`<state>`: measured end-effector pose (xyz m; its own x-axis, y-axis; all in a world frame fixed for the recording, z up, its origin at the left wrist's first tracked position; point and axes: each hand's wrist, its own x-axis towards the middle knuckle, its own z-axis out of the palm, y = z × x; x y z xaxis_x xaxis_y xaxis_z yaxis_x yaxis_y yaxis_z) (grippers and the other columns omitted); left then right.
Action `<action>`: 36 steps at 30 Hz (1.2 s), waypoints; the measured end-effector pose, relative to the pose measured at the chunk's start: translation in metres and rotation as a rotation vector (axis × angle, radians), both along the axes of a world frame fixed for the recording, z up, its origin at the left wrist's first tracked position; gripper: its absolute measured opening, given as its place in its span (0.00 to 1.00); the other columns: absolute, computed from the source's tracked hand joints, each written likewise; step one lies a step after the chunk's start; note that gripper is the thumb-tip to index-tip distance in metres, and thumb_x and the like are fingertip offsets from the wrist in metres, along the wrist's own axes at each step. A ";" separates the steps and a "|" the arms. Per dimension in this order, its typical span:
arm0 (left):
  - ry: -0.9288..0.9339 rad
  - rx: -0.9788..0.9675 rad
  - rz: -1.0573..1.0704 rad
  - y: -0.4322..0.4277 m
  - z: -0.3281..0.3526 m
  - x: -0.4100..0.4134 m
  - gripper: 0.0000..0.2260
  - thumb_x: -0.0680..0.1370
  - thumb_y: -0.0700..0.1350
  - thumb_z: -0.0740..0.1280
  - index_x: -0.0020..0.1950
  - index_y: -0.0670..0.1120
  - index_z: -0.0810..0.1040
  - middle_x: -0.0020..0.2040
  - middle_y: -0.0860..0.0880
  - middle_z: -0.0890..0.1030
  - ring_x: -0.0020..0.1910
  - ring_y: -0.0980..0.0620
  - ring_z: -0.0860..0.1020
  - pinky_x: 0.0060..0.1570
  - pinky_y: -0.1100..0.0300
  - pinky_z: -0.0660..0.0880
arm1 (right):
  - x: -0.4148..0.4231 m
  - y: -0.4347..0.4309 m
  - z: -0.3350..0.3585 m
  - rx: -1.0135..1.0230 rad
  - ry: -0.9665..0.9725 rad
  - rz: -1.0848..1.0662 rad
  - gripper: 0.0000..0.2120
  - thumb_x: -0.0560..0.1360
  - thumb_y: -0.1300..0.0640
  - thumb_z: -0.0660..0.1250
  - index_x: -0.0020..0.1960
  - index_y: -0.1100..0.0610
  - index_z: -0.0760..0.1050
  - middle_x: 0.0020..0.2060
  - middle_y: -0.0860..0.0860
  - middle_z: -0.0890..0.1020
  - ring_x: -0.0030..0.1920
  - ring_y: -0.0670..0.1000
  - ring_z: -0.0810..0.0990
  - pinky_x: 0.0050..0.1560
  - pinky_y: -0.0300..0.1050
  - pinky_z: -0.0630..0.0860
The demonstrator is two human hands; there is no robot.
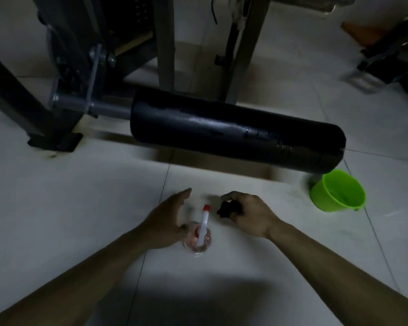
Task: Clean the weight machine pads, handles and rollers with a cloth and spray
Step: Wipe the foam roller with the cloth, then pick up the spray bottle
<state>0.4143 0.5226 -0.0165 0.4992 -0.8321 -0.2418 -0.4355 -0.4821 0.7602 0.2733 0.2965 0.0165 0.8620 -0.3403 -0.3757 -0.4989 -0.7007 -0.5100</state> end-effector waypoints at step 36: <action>-0.356 -0.563 0.506 0.007 0.087 0.003 0.17 0.82 0.48 0.68 0.34 0.49 0.71 0.27 0.53 0.73 0.28 0.52 0.76 0.34 0.52 0.77 | 0.004 0.018 0.109 0.490 -0.526 -0.778 0.12 0.78 0.70 0.64 0.58 0.62 0.80 0.40 0.57 0.86 0.24 0.47 0.70 0.21 0.37 0.64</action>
